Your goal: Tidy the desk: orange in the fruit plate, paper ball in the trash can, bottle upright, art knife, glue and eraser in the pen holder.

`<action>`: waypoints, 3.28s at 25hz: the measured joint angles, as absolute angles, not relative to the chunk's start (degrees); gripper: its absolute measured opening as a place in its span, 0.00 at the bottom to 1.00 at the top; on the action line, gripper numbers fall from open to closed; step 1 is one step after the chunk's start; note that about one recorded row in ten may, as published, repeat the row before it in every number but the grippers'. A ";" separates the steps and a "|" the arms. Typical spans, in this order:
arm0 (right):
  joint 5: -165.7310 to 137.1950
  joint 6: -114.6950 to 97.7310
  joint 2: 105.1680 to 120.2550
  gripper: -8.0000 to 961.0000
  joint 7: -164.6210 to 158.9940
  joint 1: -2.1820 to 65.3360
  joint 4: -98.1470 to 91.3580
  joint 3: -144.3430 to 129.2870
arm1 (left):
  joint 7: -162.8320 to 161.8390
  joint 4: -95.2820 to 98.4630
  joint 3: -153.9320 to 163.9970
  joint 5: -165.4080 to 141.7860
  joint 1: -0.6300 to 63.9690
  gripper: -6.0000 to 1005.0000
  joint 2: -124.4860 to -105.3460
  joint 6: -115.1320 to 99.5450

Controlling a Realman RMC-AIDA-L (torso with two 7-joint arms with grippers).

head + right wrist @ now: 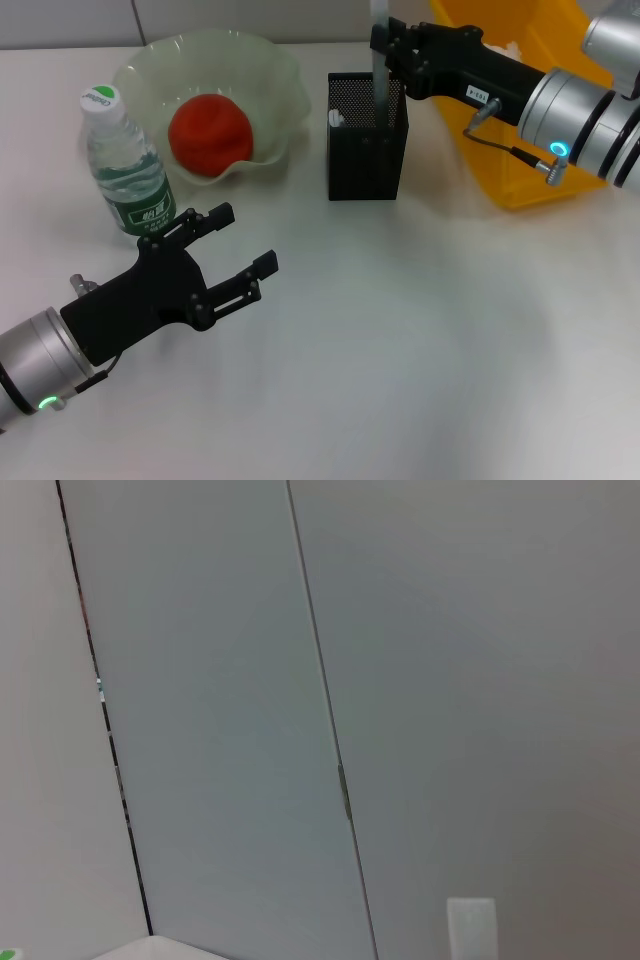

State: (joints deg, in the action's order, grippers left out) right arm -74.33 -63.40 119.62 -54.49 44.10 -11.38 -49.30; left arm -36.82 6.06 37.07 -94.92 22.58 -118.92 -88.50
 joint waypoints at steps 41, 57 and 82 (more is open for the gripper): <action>-73.67 -62.09 119.80 0.67 -55.13 44.12 -11.27 -49.44 | -36.82 6.20 37.13 -95.03 22.68 0.80 -118.82 -88.00; -83.78 -99.91 117.48 0.73 -64.07 23.54 -25.01 -49.68 | -45.78 13.87 45.23 -100.33 22.80 0.80 -118.21 -96.12; -108.58 -97.68 116.42 0.71 -59.22 21.98 -25.39 -49.75 | -57.47 20.64 50.19 -109.67 24.33 0.80 -117.29 -97.53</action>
State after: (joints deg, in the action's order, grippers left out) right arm -108.58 -97.68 116.42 -59.22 21.98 -25.39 -49.75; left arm -57.47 20.64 50.19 -109.67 24.33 -117.29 -97.53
